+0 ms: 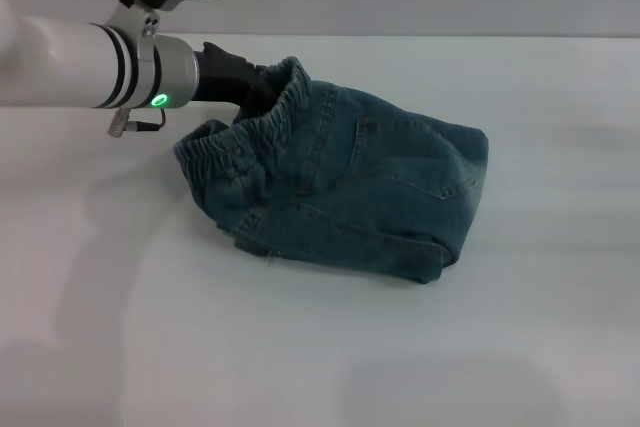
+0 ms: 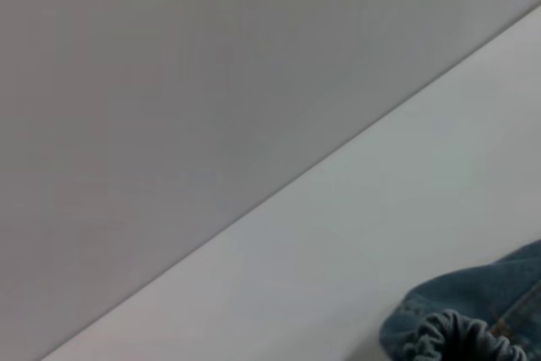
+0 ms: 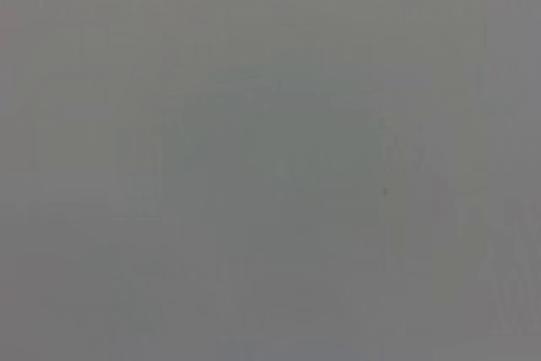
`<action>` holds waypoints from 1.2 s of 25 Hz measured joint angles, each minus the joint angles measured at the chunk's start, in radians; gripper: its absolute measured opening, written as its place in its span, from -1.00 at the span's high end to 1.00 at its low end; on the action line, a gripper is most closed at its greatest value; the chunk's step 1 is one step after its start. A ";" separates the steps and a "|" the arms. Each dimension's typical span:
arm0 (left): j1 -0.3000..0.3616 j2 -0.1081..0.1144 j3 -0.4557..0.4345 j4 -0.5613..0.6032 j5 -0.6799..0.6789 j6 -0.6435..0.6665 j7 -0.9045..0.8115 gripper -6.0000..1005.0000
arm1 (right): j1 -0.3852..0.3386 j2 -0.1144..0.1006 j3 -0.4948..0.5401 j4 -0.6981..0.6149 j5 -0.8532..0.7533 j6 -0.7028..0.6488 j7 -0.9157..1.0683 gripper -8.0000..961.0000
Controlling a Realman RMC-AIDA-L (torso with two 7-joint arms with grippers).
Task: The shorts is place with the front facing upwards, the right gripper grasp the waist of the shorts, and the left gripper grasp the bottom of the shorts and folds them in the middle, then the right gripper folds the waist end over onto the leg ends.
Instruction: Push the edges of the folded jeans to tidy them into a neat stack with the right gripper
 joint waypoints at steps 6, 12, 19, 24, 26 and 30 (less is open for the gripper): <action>0.018 -0.001 -0.021 0.013 0.001 -0.044 -0.022 0.30 | 0.001 0.000 -0.006 0.001 0.000 0.001 0.000 -0.29; 0.025 0.000 -0.022 0.026 0.066 -0.092 -0.026 -0.14 | 0.001 -0.001 -0.007 0.001 0.000 0.001 0.003 -0.29; 0.025 0.004 -0.054 0.027 0.121 -0.119 -0.028 -0.65 | 0.003 0.000 -0.007 0.002 0.000 0.001 0.003 -0.29; 0.029 0.003 -0.150 0.029 0.164 -0.137 -0.028 -0.65 | 0.011 0.001 -0.013 0.002 -0.003 -0.007 0.008 -0.29; 0.040 0.001 -0.199 0.037 0.160 -0.153 -0.028 -0.65 | 0.015 0.000 -0.035 -0.004 -0.022 -0.017 0.033 -0.29; 0.082 -0.005 -0.254 0.084 0.060 -0.183 -0.026 -0.65 | 0.026 -0.018 -0.133 -0.061 -0.166 -0.085 0.216 -0.29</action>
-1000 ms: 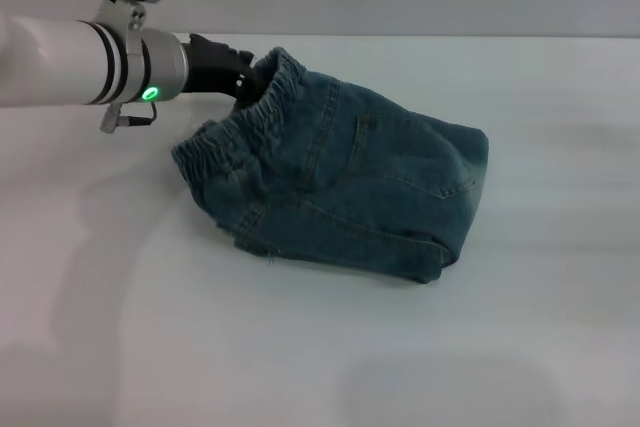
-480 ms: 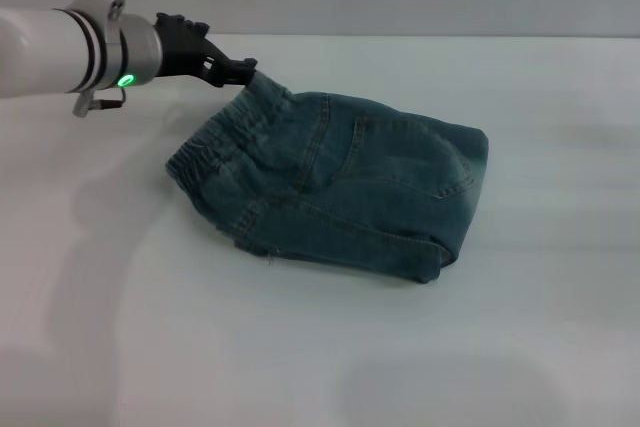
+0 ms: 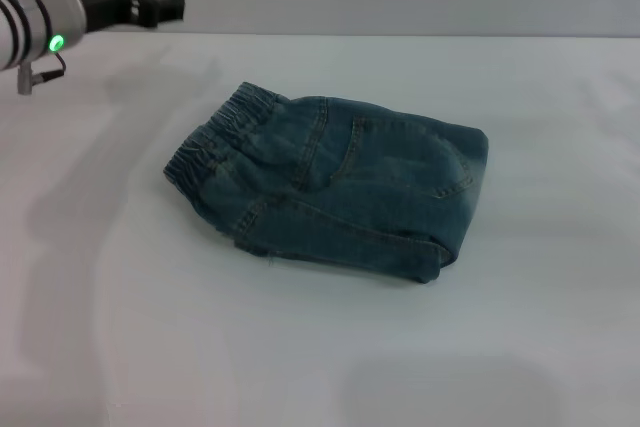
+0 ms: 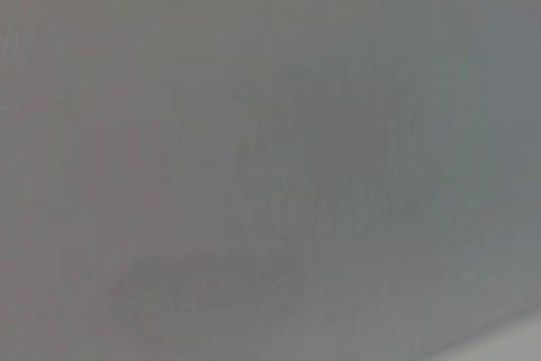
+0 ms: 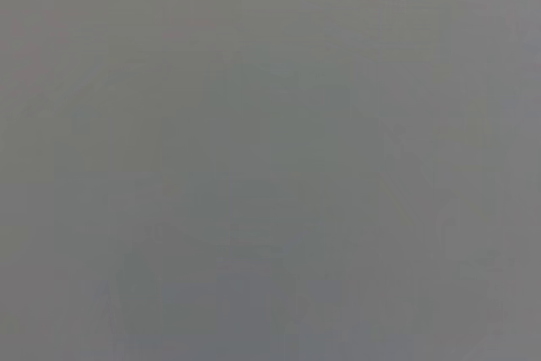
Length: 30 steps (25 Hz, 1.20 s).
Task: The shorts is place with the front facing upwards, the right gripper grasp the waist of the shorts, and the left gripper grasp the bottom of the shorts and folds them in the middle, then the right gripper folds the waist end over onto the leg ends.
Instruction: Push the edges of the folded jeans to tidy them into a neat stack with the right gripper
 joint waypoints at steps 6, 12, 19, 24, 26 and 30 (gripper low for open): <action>0.047 -0.001 0.035 0.048 -0.210 -0.069 0.038 -0.65 | 0.094 -0.059 -0.116 -0.098 -0.433 -0.233 0.373 -0.29; 0.056 -0.003 0.058 0.071 -0.529 -0.070 0.242 -0.65 | 0.207 -0.076 -0.131 -0.184 -0.813 -0.481 0.622 -0.29; 0.057 -0.004 0.062 0.043 -0.911 -0.017 0.533 -0.65 | 0.296 -0.075 -0.132 -0.257 -1.160 -0.610 0.797 -0.29; 0.052 -0.004 0.026 -0.126 -1.414 0.268 0.945 -0.65 | 0.342 -0.064 -0.133 -0.267 -1.330 -0.609 0.860 -0.29; 0.047 -0.003 0.013 -0.219 -1.574 0.387 1.069 -0.65 | 0.352 -0.060 -0.133 -0.265 -1.369 -0.604 0.870 -0.29; 0.045 -0.003 0.019 -0.257 -1.637 0.420 1.117 -0.65 | 0.368 -0.040 -0.135 -0.257 -1.456 -0.557 0.894 -0.29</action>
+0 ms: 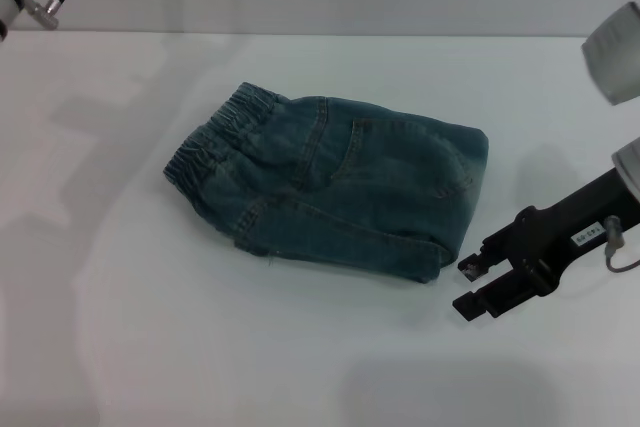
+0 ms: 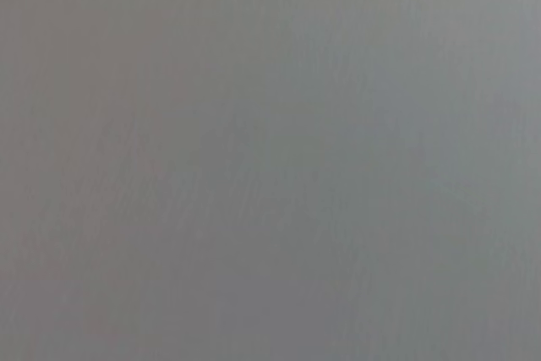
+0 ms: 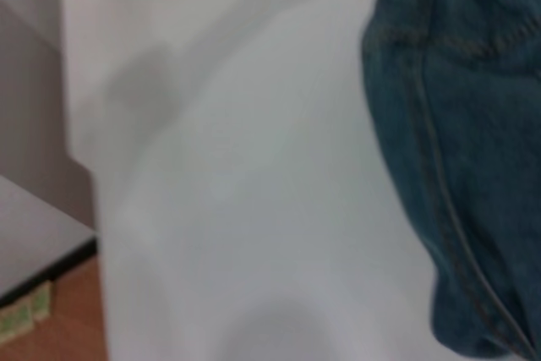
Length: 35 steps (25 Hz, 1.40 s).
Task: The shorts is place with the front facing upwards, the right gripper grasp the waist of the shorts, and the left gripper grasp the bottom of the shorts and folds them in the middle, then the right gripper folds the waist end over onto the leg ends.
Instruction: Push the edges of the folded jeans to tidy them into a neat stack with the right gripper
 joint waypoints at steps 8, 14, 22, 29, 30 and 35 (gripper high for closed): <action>-0.012 0.001 0.000 -0.025 -0.002 -0.002 0.010 -0.65 | 0.003 0.043 0.000 0.006 -0.043 0.121 0.004 -0.29; -0.018 0.001 0.001 -0.039 -0.003 -0.003 0.011 -0.65 | 0.003 0.062 0.000 0.011 -0.038 0.196 -0.002 -0.29; -0.026 0.002 0.001 -0.062 -0.003 -0.009 0.013 -0.65 | -0.012 0.058 0.027 0.014 -0.037 0.262 -0.004 -0.29; -0.027 0.001 0.000 -0.067 -0.003 -0.017 0.024 -0.65 | -0.050 0.051 0.147 -0.045 -0.012 0.276 -0.014 -0.29; -0.027 0.001 -0.002 -0.071 -0.003 -0.018 0.024 -0.65 | -0.056 0.051 0.152 -0.057 0.003 0.260 -0.018 -0.29; -0.028 0.002 -0.008 -0.075 -0.003 -0.031 0.029 -0.65 | -0.098 0.041 0.164 -0.139 0.139 0.092 -0.027 -0.29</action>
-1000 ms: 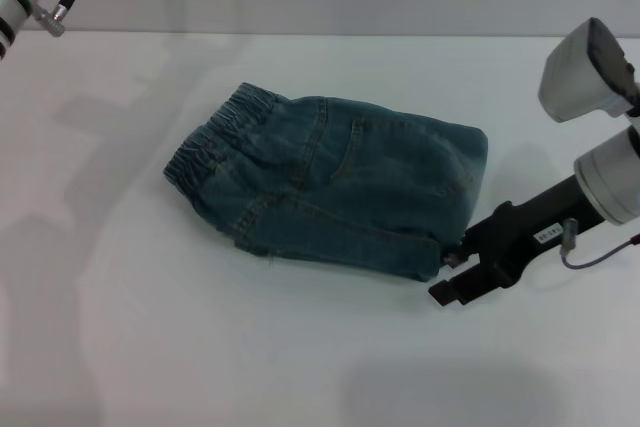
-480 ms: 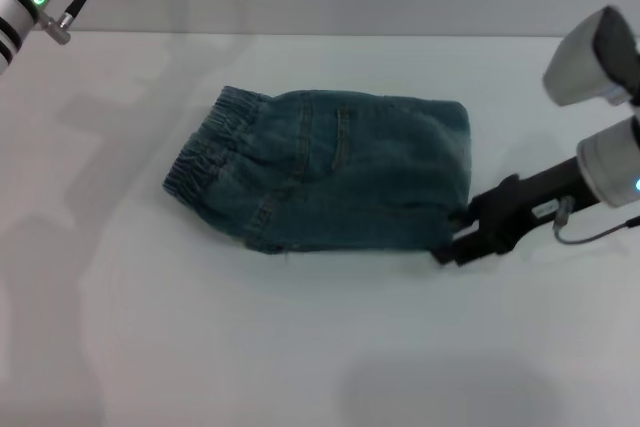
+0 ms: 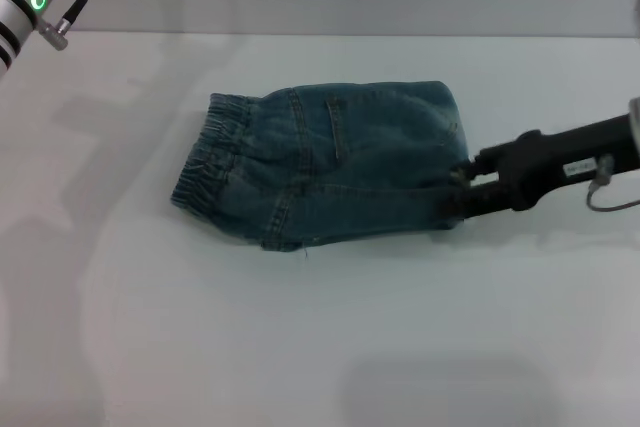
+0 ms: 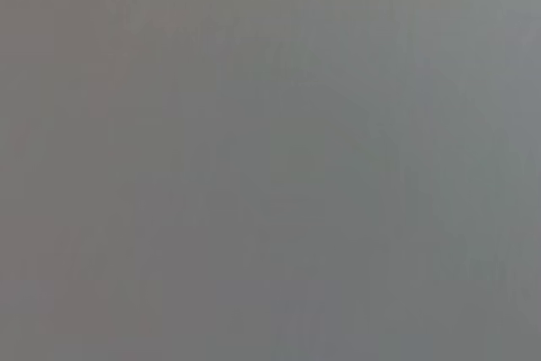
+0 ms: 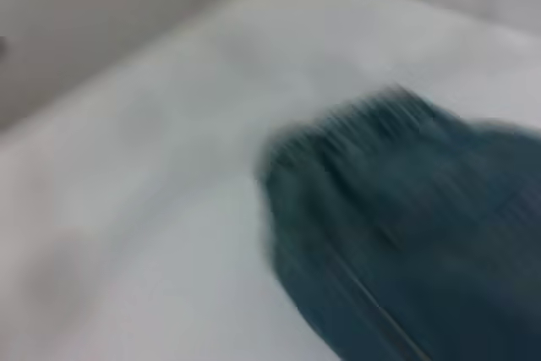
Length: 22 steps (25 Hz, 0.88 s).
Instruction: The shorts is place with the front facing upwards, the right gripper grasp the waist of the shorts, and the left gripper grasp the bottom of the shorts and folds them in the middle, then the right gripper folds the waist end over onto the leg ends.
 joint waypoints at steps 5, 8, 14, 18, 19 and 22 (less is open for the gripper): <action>0.000 -0.002 -0.014 0.000 -0.001 -0.006 0.035 -0.65 | -0.075 -0.022 0.052 -0.056 0.320 -0.103 -0.134 -0.29; 0.000 -0.003 -0.016 -0.001 -0.021 -0.002 0.084 -0.65 | -0.124 -0.022 0.112 -0.042 0.474 -0.046 -0.271 -0.29; 0.012 -0.005 -0.016 -0.041 -0.126 0.024 0.207 -0.65 | -0.167 -0.004 0.276 0.144 0.736 0.235 -0.653 -0.29; 0.014 -0.004 -0.016 -0.102 -0.224 0.048 0.335 -0.65 | -0.162 0.010 0.336 0.257 0.949 0.386 -0.954 -0.29; 0.016 -0.005 -0.016 -0.115 -0.249 0.057 0.369 -0.65 | -0.157 0.016 0.339 0.284 1.023 0.420 -1.044 -0.29; 0.023 -0.008 -0.016 -0.147 -0.307 0.090 0.438 -0.65 | -0.139 0.019 0.342 0.375 1.248 0.469 -1.252 -0.29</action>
